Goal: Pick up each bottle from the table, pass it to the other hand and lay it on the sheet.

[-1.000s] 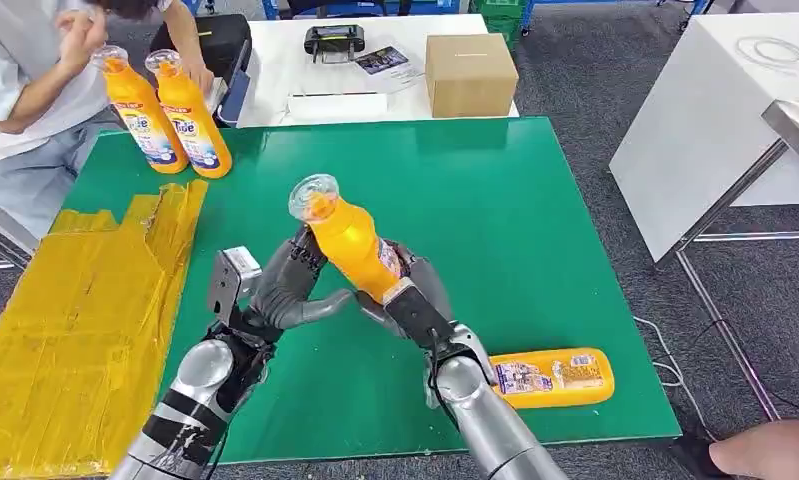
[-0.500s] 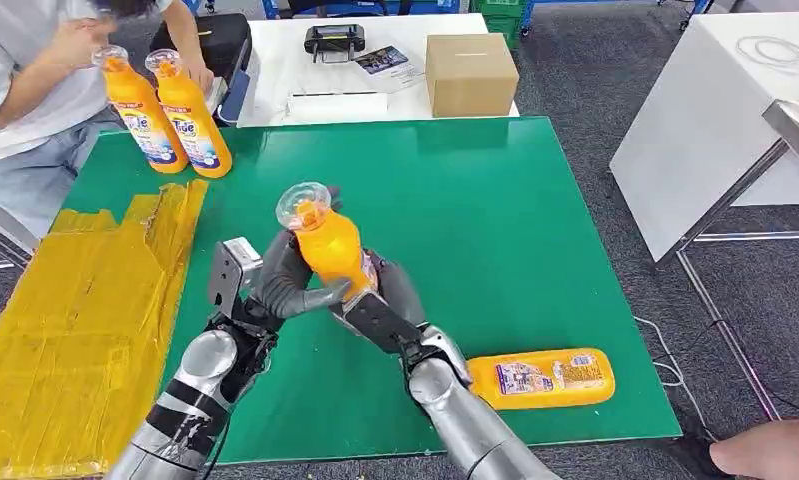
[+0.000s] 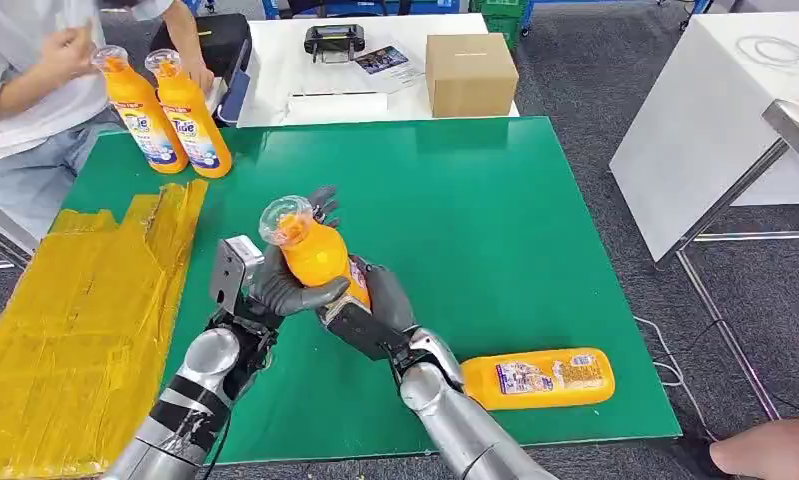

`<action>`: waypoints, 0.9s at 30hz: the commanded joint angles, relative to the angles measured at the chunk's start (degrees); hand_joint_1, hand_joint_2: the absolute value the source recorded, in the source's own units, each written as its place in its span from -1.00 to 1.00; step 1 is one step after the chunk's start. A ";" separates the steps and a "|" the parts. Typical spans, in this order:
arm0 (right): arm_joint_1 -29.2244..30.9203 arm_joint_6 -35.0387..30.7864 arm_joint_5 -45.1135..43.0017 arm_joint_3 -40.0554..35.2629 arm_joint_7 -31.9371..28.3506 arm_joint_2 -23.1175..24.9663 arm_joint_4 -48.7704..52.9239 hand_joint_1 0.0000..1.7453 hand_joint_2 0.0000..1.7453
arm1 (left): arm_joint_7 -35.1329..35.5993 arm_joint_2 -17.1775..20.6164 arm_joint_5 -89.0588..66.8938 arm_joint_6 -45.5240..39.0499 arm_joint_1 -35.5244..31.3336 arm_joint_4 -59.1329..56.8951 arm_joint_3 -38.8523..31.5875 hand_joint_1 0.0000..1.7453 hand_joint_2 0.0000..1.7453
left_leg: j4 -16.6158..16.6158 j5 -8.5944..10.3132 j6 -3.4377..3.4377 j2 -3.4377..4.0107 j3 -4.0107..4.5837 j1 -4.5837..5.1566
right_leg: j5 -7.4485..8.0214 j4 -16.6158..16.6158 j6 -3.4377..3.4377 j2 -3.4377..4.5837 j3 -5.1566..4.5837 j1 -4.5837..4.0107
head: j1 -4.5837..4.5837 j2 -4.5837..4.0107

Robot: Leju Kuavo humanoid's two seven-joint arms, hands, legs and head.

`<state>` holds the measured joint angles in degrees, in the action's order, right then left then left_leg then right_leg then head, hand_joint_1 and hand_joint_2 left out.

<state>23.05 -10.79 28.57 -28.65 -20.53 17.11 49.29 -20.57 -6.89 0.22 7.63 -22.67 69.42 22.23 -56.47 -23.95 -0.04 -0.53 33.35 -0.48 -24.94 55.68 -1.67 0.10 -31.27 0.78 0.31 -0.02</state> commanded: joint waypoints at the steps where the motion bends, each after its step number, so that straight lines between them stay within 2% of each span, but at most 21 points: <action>1: 1.88 -0.68 0.13 -6.33 0.14 -0.29 -2.31 1.00 1.00 | 1.24 -1.17 -4.74 -1.73 -6.23 -11.92 0.86 -1.00 1.00 | -0.04 -0.07 0.01 -0.01 -0.09 -0.06 | -0.05 -0.03 0.06 -0.06 0.15 -0.08 | 0.00 0.00; 13: 1.81 -0.93 -0.37 -6.24 -0.11 -0.16 -3.19 1.00 1.00 | -0.34 -2.04 -3.12 -1.71 -4.83 -10.38 -1.47 -1.00 1.00 | -0.05 -0.11 0.00 0.06 -0.12 -0.07 | -0.07 -0.02 0.08 0.00 0.18 -0.09 | 0.00 0.00; 14: 1.80 -1.02 -0.48 -6.24 -0.14 -0.13 -3.48 1.00 1.00 | -0.93 -2.33 -2.34 -2.07 -4.09 -9.02 -2.37 -0.06 1.00 | -0.03 -0.08 0.00 0.06 -0.07 -0.05 | -0.05 -0.03 0.06 0.01 0.11 -0.07 | 0.00 0.00; 15: 1.74 -1.14 -0.60 -6.23 -0.25 -0.10 -3.81 1.00 1.00 | -1.12 -2.32 -1.99 -2.26 -3.48 -7.72 -2.83 1.00 1.00 | -0.01 -0.05 0.01 0.07 -0.05 -0.01 | -0.03 -0.02 0.04 0.03 0.07 -0.03 | 0.02 0.00; 21: 1.51 -1.87 -0.88 -5.81 -0.83 -0.12 -4.54 1.00 1.00 | -1.07 -2.52 -0.69 -3.16 -2.22 -5.23 -4.28 1.00 1.00 | -0.05 -0.11 0.01 0.08 -0.08 -0.05 | -0.07 -0.01 0.06 0.02 0.13 -0.07 | 0.00 0.00; 27: 1.35 -2.51 -0.93 -5.76 -0.92 -0.32 -4.40 1.00 1.00 | -0.48 -2.35 2.57 -0.50 -2.55 -5.72 -4.99 1.00 1.00 | -0.02 -0.05 0.00 0.03 -0.03 -0.05 | -0.04 -0.02 0.05 -0.02 0.09 -0.06 | 0.00 0.00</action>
<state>23.15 -13.03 26.99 -29.86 -20.37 17.22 47.71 -22.18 -8.76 0.77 5.95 -22.38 65.99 19.65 -56.47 -23.95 -0.04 -0.53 33.38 -0.48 -24.94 55.68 -1.67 0.11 -31.28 0.78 0.31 -0.02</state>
